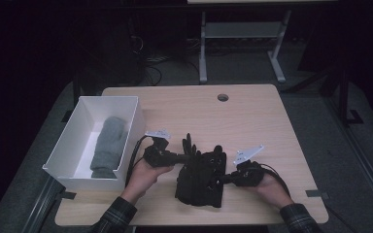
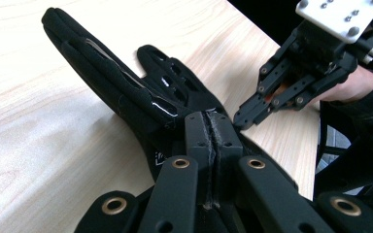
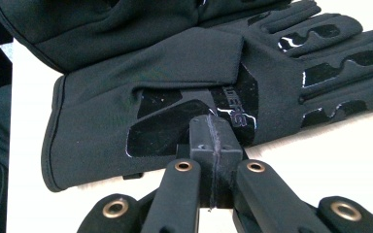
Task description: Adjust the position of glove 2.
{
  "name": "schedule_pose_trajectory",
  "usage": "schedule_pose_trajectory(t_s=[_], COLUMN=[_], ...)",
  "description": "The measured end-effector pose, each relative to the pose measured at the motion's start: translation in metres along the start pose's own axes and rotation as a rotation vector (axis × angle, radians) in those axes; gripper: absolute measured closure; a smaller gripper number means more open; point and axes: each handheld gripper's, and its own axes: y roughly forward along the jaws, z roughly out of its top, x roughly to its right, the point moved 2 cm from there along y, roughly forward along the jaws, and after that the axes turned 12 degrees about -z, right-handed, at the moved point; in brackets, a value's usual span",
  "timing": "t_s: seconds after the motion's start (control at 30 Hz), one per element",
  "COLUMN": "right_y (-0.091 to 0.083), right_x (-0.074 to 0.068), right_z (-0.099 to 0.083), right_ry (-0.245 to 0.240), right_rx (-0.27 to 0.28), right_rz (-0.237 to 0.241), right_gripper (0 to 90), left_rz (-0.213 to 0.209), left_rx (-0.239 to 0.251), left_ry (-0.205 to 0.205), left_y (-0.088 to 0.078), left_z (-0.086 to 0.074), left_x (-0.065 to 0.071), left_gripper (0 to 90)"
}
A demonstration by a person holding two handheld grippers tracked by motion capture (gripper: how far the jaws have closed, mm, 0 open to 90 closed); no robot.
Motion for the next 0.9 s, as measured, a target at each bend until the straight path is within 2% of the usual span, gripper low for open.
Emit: schedule_pose_trajectory(t_s=[0.07,0.43,0.63,0.67,0.73,0.77,0.83,0.9], right_y=[0.003,0.028,0.036,0.036,0.038,0.039,0.041,0.042], right_x=[-0.004,-0.023,-0.028,-0.029,-0.029,-0.032,-0.032,-0.034], right_z=[0.003,0.028,0.034,0.035,0.036,0.037,0.038,0.040], right_ry=[0.005,-0.041,-0.054,-0.039,-0.056,-0.043,-0.064,-0.053], right_rx=[-0.001,0.009,0.013,0.015,0.020,0.022,0.026,0.029], right_rz=[0.005,0.019,0.017,0.022,0.013,0.019,0.012,0.019], right_gripper=[90.0,90.0,90.0,90.0,90.0,90.0,90.0,90.0], left_rz=[0.000,0.006,0.011,0.015,0.024,0.026,0.026,0.024], left_rx=[0.001,-0.035,-0.065,-0.072,-0.084,-0.094,-0.104,-0.113], left_ry=[0.003,0.016,0.023,0.027,0.030,0.033,0.034,0.041], left_y=[0.000,0.009,0.015,0.016,0.020,0.022,0.025,0.028], left_z=[0.001,0.001,-0.001,-0.001,-0.003,-0.003,-0.004,-0.004], left_x=[0.001,0.002,0.001,0.001,0.001,0.001,0.000,-0.001], left_gripper=[88.3,88.2,88.2,88.2,88.1,88.1,87.9,87.8])
